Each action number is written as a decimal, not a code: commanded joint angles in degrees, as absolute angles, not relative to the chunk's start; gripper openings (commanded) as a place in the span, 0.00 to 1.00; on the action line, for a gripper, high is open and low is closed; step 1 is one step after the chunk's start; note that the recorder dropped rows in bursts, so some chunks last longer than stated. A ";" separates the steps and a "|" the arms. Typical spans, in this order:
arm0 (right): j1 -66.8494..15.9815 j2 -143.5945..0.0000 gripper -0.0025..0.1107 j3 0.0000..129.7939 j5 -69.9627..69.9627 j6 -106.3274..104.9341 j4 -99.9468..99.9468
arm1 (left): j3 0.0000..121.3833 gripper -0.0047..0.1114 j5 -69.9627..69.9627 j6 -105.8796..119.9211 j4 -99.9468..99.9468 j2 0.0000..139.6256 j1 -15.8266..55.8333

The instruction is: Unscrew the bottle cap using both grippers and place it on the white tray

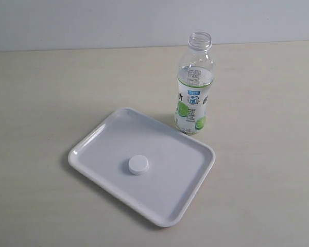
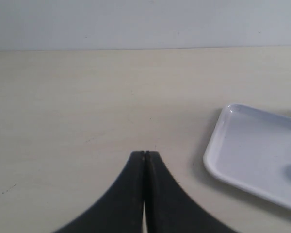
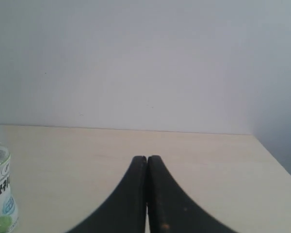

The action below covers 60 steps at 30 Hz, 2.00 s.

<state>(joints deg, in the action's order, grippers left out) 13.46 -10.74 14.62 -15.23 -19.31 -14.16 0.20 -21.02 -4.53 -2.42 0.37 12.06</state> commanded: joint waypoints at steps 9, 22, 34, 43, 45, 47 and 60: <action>13.78 0.00 0.02 4.51 -13.80 -1.51 0.00 | 0.00 0.04 -20.45 -4.91 -1.92 0.00 11.97; 13.78 0.00 0.02 0.00 -11.12 1.61 3.62 | 0.00 0.04 -20.45 -4.76 -1.92 0.00 11.97; 13.78 0.00 0.02 0.00 -16.06 1.70 3.34 | 0.00 0.04 -20.45 -4.76 -1.92 0.00 11.97; 13.78 0.00 0.02 0.00 -16.06 1.70 3.34 | 0.00 0.04 -20.45 -4.76 -1.92 0.00 11.97; 13.78 0.00 0.02 0.00 -16.06 1.70 3.34 | 0.00 0.04 -20.45 -4.76 -1.92 0.00 11.97; 13.78 0.00 0.02 0.00 -16.06 1.70 3.34 | 0.00 0.04 -20.45 -4.76 -1.92 0.00 11.97; 13.78 0.00 0.02 0.00 -16.06 1.70 3.34 | 0.00 0.04 -20.45 -4.76 -1.92 0.00 11.97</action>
<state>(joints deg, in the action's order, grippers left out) 13.46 -0.37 0.26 -16.03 1.62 3.07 0.20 -21.02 -4.67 -2.42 0.37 12.06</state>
